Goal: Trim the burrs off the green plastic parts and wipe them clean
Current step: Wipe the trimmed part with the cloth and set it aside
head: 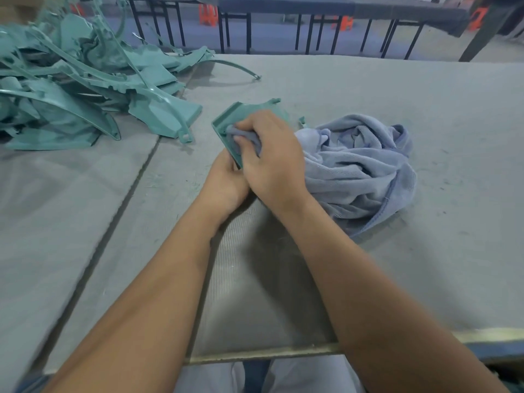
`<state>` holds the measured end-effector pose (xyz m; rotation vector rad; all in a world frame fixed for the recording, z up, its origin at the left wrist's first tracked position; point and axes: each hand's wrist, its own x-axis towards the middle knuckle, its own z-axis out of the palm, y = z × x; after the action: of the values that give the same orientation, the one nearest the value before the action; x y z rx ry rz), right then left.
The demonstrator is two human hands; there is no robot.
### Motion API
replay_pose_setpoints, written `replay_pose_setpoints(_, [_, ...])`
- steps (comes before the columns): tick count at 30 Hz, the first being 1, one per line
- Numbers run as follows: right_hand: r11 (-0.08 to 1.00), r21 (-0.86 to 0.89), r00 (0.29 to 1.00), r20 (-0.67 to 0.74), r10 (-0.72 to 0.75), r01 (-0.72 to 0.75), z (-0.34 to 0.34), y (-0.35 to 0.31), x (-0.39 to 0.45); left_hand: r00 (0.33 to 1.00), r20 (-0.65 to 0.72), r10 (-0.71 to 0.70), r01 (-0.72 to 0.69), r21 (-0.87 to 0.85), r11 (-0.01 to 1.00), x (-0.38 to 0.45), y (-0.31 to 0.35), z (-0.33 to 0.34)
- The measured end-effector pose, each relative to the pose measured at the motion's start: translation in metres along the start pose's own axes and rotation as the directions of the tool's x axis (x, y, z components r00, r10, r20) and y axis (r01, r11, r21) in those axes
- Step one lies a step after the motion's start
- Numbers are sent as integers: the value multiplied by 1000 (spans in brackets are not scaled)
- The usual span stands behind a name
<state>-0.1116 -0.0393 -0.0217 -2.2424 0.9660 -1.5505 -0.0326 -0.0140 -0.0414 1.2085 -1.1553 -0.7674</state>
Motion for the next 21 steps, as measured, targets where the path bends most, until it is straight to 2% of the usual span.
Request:
replay_pose_setpoints(1, [1000, 10, 1000, -14, 14, -14, -1, 0, 3, 1000, 12, 15, -16, 22, 1000, 0, 1, 0])
replay_pose_setpoints(3, [990, 57, 987, -88, 136, -132, -5, 1, 10, 1000, 30, 5, -6, 55, 998, 1, 1, 2])
replay_pose_setpoints(6, [955, 116, 937, -192, 293, -274, -7, 3, 21, 999, 42, 10, -14, 91, 996, 2, -3, 2])
replay_pose_setpoints(8, [959, 99, 942, -184, 280, -265, -2, -3, 22, 999, 33, 23, -27, 128, 991, 4, -5, 0])
replay_pose_setpoints(11, [990, 74, 991, -55, 123, -119, 5, -13, 13, 996, 50, 78, -85, 143, 986, 4, -1, 0])
replay_pose_setpoints(13, [996, 59, 998, -10, 62, -61, 7, -15, 9, 991, 61, 118, -127, 185, 974, 4, 3, 1])
replay_pose_setpoints(15, [995, 63, 996, -10, 83, -83, 6, -12, 10, 994, 35, 108, -113, 192, 975, 5, 0, 1])
replay_pose_setpoints(18, [975, 72, 971, -104, 215, -209, 2, -2, 15, 998, 55, -1, -3, 73, 997, 3, -3, -3])
replay_pose_setpoints(20, [951, 107, 941, -149, 304, -290, -1, 5, 17, 996, 86, -1, 0, 5, 1000, 2, -3, -3])
replay_pose_setpoints(21, [952, 114, 943, -151, 298, -283, -2, 7, 16, 996, 87, 0, -1, 12, 1000, 3, -3, -3])
